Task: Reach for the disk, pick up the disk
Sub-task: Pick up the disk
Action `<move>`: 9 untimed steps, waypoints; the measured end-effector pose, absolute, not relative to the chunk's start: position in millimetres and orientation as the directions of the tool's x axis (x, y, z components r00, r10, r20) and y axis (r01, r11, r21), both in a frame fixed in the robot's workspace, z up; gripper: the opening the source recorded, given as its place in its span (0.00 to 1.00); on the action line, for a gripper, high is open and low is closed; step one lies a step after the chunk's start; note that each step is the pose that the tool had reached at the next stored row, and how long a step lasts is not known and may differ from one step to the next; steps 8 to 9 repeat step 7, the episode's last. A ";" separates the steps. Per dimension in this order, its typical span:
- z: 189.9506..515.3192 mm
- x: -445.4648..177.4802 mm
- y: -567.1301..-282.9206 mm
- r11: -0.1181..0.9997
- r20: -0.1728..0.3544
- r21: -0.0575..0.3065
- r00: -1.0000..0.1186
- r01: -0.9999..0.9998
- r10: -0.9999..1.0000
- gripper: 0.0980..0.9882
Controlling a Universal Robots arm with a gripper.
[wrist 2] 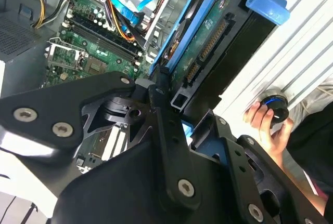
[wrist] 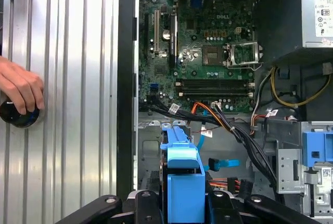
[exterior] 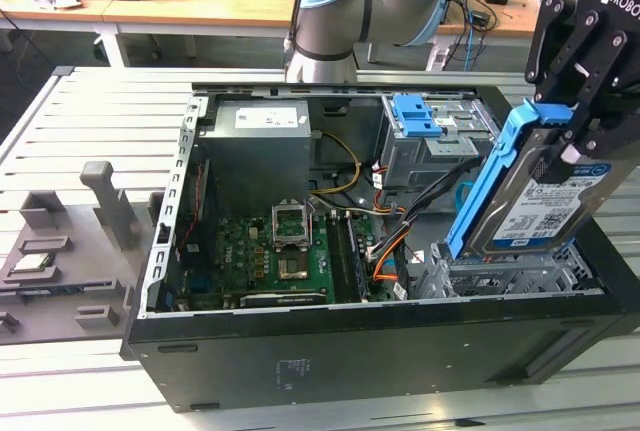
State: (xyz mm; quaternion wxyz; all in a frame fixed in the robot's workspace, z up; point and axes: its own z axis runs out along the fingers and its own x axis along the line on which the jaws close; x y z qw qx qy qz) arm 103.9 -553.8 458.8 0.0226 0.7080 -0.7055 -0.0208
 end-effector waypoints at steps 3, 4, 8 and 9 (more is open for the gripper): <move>458.1 104.0 -553.8 -0.004 0.003 0.061 0.004 -0.998 -1.000 0.30; 458.0 104.0 -553.8 -0.004 0.003 0.061 0.004 -0.998 -1.000 0.30; 458.0 104.0 -553.8 -0.004 0.002 0.061 0.004 -0.998 -1.000 0.30; 458.0 104.0 -553.8 -0.004 0.002 0.061 0.004 -0.998 -1.000 0.30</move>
